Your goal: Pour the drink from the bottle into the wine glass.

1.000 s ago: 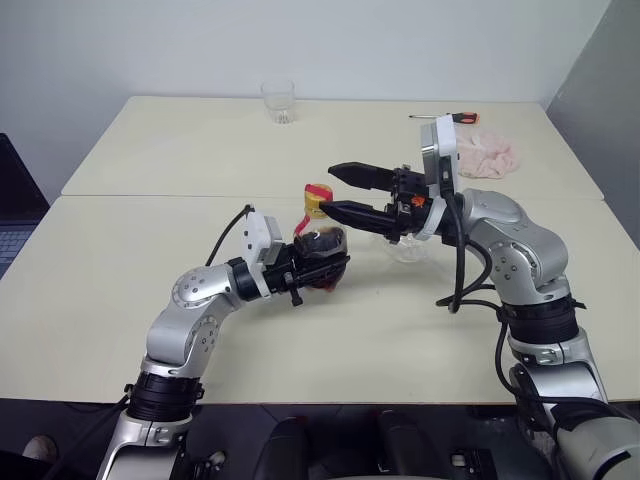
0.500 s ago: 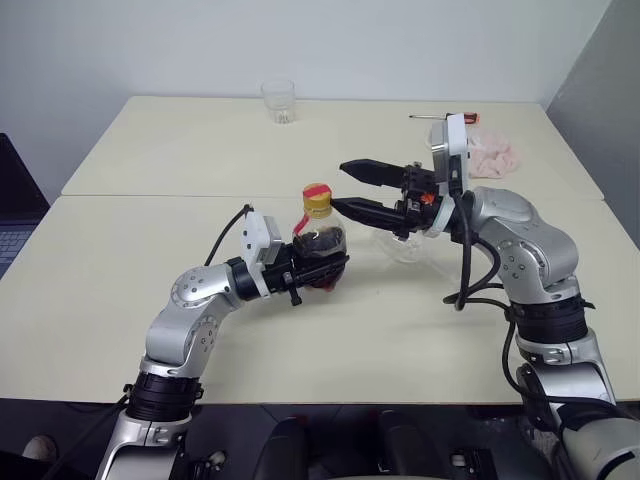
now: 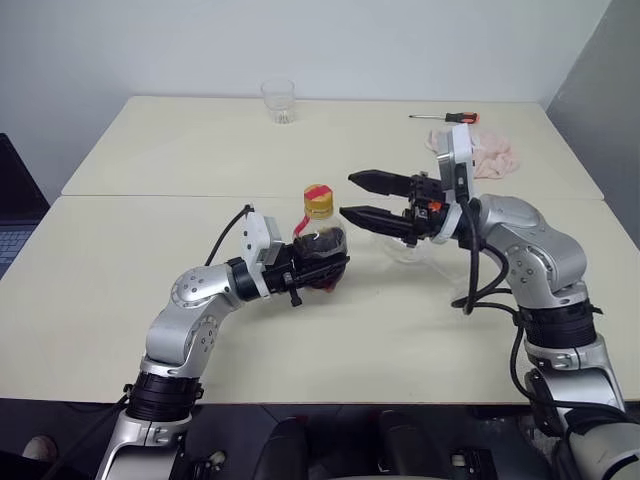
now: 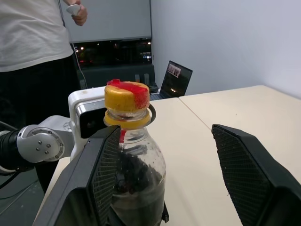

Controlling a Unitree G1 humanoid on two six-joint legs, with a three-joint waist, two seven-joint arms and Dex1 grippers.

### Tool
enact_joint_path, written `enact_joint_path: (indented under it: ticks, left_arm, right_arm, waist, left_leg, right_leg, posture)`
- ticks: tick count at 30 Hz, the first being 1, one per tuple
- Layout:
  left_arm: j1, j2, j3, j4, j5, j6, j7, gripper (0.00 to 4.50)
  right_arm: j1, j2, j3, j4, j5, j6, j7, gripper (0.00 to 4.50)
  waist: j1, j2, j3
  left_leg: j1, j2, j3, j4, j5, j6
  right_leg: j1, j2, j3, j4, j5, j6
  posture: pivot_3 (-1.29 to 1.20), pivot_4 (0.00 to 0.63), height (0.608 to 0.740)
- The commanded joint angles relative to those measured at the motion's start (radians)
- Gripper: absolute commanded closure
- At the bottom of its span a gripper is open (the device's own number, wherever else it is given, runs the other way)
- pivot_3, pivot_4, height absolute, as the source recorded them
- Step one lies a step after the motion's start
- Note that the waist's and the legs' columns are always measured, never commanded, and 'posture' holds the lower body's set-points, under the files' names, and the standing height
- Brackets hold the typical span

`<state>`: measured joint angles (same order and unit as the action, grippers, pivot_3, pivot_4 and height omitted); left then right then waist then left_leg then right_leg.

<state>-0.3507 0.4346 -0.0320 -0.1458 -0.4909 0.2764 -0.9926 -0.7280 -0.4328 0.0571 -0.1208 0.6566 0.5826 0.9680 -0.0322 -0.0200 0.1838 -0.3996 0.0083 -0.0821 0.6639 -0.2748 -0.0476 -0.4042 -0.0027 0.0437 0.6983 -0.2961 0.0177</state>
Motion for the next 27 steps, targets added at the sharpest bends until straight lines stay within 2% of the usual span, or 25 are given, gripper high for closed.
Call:
enact_joint_path:
  ticks: [1,12,18,27]
  left_arm:
    - [-0.013,0.003,0.023,-0.024,-0.016,-0.025,-0.002,2.8]
    - [-0.026,0.002,0.021,-0.013,-0.014,-0.025,-0.005,2.8]
    - [-0.046,-0.004,0.016,0.0,-0.01,-0.027,-0.003,2.8]
    - [-0.035,0.002,0.019,-0.012,-0.013,-0.027,-0.003,2.8]
  right_arm:
    - [-0.005,-0.011,-0.043,-0.065,0.072,0.042,0.016,1.21]
    - [-0.038,0.028,-0.053,-0.108,0.132,0.115,-0.041,1.21]
    - [-0.041,0.074,0.003,-0.075,0.058,0.053,-0.048,1.21]
    - [-0.067,0.114,0.021,-0.022,0.008,-0.004,-0.04,1.21]
  waist:
    - [0.0,0.0,0.0]
    - [0.0,0.0,0.0]
    - [0.0,0.0,0.0]
    - [0.0,0.0,0.0]
  left_leg:
    - [0.0,0.0,0.0,0.0,0.0,0.0]
    - [0.0,0.0,0.0,0.0,0.0,0.0]
    - [0.0,0.0,0.0,0.0,0.0,0.0]
    - [0.0,0.0,0.0,0.0,0.0,0.0]
  right_leg:
    - [0.0,0.0,0.0,0.0,0.0,0.0]
    - [0.0,0.0,0.0,0.0,0.0,0.0]
    - [0.0,0.0,-0.001,0.0,0.0,0.0]
    - [0.0,0.0,0.0,0.0,0.0,0.0]
  posture:
    - [0.0,0.15,0.74]
    - [0.0,0.15,0.74]
    - [0.0,0.15,0.74]
    - [0.0,0.15,0.74]
